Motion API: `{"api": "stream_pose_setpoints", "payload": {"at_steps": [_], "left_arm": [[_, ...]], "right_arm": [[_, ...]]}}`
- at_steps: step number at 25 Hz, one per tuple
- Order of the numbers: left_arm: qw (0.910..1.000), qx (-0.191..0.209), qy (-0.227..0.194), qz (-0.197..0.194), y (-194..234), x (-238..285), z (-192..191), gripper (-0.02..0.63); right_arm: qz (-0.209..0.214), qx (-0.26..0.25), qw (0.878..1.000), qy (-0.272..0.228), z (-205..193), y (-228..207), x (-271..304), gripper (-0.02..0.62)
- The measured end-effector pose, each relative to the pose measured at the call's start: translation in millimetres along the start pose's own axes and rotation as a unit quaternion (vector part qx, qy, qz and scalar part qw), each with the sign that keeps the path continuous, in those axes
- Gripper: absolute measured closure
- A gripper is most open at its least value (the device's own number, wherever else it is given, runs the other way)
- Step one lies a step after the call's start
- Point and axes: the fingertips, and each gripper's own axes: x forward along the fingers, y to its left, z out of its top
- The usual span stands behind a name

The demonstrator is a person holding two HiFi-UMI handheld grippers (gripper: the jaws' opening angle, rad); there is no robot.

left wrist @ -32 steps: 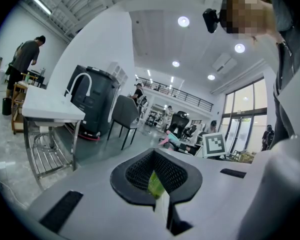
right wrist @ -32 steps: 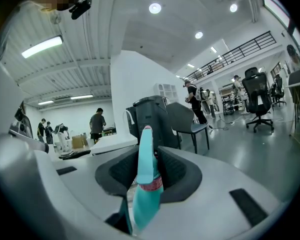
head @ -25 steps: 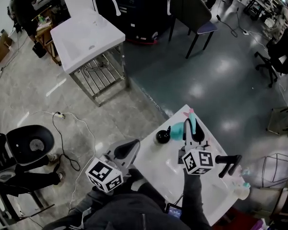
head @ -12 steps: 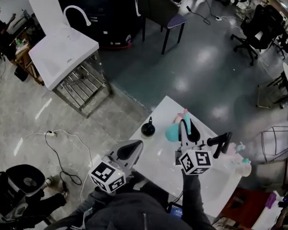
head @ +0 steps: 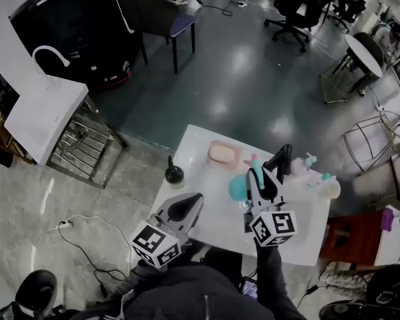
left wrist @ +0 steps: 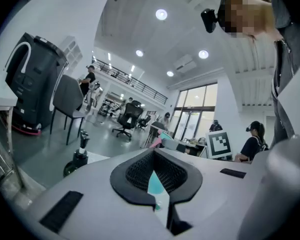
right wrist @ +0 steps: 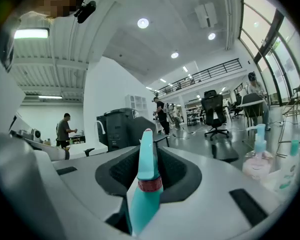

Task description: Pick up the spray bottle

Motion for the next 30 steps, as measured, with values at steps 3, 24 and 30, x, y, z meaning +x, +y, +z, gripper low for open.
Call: {"api": "stream_pose_setpoints", "payload": {"at_steps": [3, 24, 30], "left_arm": [[0.9995, 0.003, 0.013, -0.03, -13.6, 9.1, -5.2, 0.603], [0.9825, 0.002, 0.063, -0.175, -94.7, 61.1, -38.1, 0.603], [0.9817, 0.004, 0.062, -0.18, -99.3, 68.4, -36.5, 0.603]], "right_arm": [[-0.037, 0.008, 0.999, -0.004, -1.6, -15.3, -24.2, 0.497], [-0.246, 0.035, 0.968, -0.032, 0.7, -86.7, -192.3, 0.497], [-0.28, 0.032, 0.959, -0.041, 2.3, -96.6, -216.6, 0.497]]}}
